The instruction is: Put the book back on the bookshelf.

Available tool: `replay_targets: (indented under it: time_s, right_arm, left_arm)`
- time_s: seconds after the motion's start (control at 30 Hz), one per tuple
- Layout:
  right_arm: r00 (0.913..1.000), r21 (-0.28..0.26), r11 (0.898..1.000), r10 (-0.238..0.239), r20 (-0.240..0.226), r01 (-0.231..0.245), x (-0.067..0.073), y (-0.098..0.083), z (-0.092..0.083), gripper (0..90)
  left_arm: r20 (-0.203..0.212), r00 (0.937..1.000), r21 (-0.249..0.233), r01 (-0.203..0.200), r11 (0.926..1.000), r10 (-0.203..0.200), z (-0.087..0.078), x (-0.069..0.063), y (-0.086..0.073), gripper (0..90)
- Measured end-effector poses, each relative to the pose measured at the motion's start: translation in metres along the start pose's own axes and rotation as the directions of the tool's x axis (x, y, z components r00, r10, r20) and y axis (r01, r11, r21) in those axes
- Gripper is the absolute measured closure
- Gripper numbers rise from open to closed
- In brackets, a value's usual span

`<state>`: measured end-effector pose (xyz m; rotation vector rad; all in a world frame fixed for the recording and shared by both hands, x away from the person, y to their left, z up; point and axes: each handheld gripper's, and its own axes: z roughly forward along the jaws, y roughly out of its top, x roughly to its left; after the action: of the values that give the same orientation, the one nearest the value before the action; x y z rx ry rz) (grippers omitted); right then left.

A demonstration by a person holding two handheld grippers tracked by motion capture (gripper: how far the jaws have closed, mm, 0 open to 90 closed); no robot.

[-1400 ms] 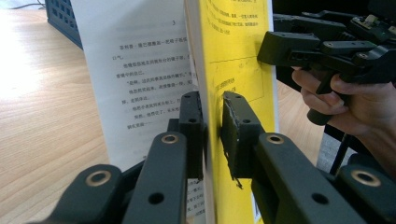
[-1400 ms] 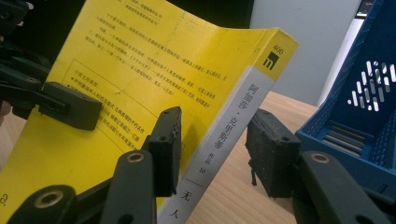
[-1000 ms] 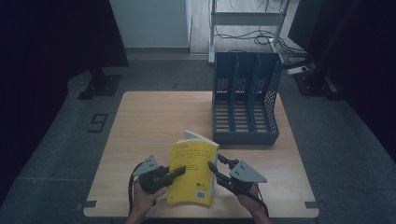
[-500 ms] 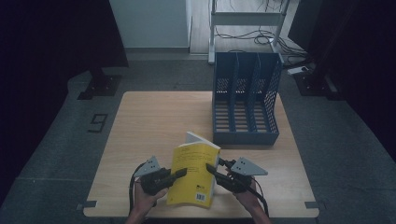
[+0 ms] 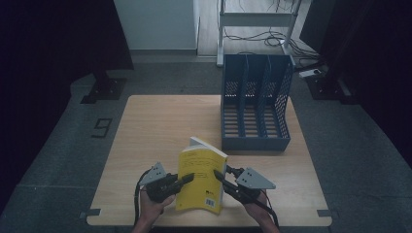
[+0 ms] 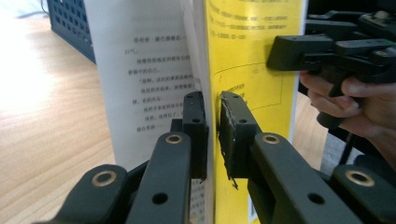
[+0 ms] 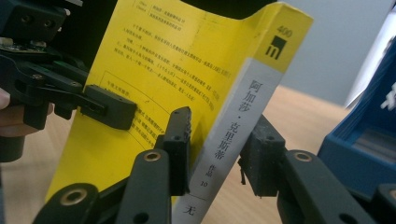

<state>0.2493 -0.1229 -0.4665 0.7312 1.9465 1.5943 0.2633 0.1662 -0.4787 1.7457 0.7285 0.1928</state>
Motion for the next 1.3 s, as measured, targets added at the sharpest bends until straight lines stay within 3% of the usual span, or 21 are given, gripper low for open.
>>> replay_targets:
  time_s: [0.07, 0.2, 0.37, 0.5, 0.6, 0.97, 1.1, 1.2, 1.3]
  right_arm:
    - [0.9981, -0.031, 0.998, -0.060, 0.013, 0.060, 0.004, 0.004, -0.005, 67.8]
    - [0.9962, -0.041, 0.995, -0.087, 0.005, 0.087, 0.005, 0.007, -0.007, 69.3]
    - [0.9983, -0.036, 0.999, -0.034, -0.047, 0.032, -0.002, 0.006, -0.008, 69.1]
    - [0.9946, -0.033, 0.999, 0.016, -0.103, -0.020, -0.008, 0.005, -0.009, 65.4]
    - [0.9925, -0.028, 0.999, 0.023, -0.121, -0.026, -0.007, 0.004, -0.007, 62.9]
    - [0.9948, -0.012, 1.000, -0.014, -0.101, 0.013, 0.001, 0.003, -0.001, 60.8]
    - [0.9963, -0.010, 0.999, -0.052, -0.068, 0.051, 0.003, 0.004, -0.002, 67.2]
    - [0.9960, -0.013, 0.998, -0.063, -0.064, 0.062, 0.004, 0.005, -0.003, 70.1]
    - [0.9934, -0.021, 0.995, -0.103, -0.051, 0.102, 0.005, 0.007, -0.005, 70.2]
  left_arm:
    - [-0.005, 1.0000, -0.009, -0.005, 0.9999, 0.005, 0.000, -0.001, 0.000, 80.5]
    - [-0.012, 0.9999, -0.004, -0.010, 0.9999, 0.010, 0.000, -0.001, 0.000, 79.7]
    - [-0.005, 0.9999, 0.007, -0.011, 0.9999, 0.011, 0.002, -0.002, -0.001, 79.5]
    - [0.010, 0.9997, 0.011, -0.022, 0.9997, 0.022, 0.004, -0.004, -0.001, 79.4]
    - [0.013, 0.9993, 0.016, -0.034, 0.9993, 0.034, 0.005, -0.005, -0.001, 79.4]
    - [0.020, 0.9990, 0.019, -0.041, 0.9990, 0.041, 0.005, -0.006, -0.001, 78.5]
    - [0.020, 0.9989, 0.019, -0.042, 0.9989, 0.042, 0.005, -0.004, -0.001, 75.1]
    - [-0.019, 0.9990, 0.015, -0.041, 0.9991, 0.041, 0.005, 0.000, -0.002, 66.5]
    - [-0.043, 0.9985, 0.001, -0.033, 0.9995, 0.033, 0.005, 0.001, -0.002, 60.3]
